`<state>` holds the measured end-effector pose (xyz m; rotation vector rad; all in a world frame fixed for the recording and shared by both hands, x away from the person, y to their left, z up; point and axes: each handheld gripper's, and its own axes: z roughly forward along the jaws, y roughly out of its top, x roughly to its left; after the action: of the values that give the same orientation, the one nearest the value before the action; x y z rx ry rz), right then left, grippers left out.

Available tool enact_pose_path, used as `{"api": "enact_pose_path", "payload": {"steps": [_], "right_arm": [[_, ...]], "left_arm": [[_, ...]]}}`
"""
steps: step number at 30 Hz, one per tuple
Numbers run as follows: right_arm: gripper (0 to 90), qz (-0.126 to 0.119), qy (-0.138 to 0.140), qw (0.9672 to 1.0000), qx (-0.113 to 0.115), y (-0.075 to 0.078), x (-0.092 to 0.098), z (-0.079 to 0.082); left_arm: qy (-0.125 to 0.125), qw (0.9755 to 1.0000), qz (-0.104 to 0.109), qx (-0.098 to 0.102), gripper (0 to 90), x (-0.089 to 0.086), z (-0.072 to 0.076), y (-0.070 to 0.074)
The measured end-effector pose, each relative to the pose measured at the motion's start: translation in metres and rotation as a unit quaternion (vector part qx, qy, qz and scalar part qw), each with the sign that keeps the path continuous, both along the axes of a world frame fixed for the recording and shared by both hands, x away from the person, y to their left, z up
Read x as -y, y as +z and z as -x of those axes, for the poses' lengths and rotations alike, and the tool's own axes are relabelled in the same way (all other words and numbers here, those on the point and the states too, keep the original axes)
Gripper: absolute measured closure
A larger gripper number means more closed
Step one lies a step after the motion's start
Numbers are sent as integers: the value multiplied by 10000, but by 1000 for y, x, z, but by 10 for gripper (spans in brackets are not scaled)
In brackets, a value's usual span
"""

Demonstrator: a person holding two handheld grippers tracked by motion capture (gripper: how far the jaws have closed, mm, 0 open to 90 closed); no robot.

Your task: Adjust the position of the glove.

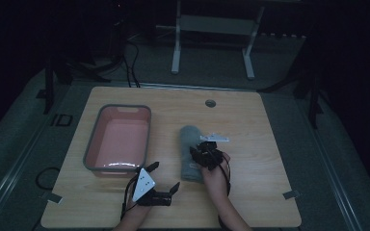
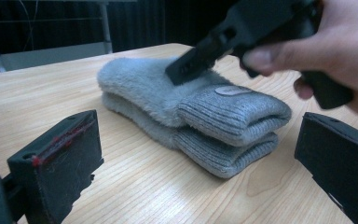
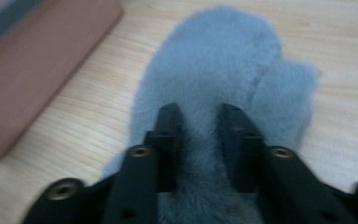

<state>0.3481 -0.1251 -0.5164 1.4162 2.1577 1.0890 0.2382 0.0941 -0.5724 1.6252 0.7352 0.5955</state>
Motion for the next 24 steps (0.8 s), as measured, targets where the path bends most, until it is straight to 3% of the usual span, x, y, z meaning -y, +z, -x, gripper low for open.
{"api": "enact_pose_path", "payload": {"steps": [3,4,5,6,8,9,11,15,21,24], "right_arm": [[509,-143,237,9995,129,10,6,1],[509,-143,237,9995,129,10,6,1],[478,-191,282,9992,215,14,8,2],[424,-165,288,9985,442,21,15,4],[284,-391,329,9970,574,30,25,4],[284,-391,329,9970,574,30,25,4],[135,-322,594,9963,537,33,31,2],[135,-337,847,9947,481,35,39,2],[158,-64,1277,9856,1108,33,51,7],[158,22,1314,9855,1076,34,55,8]], "left_arm": [[3,10000,-7,-1,10,0,0,0],[3,10000,-7,-1,10,0,0,0],[6,10000,2,-1,10,0,0,0],[12,10000,-1,-2,10,0,0,0],[60,10000,-24,-7,10,1,0,0],[84,10000,-30,-9,10,1,0,0],[134,9999,-49,-15,10,2,0,0],[176,9998,-72,-25,10,2,0,0],[326,9994,-140,-25,10,4,0,1],[361,9991,-227,2,10,6,1,1]]}}
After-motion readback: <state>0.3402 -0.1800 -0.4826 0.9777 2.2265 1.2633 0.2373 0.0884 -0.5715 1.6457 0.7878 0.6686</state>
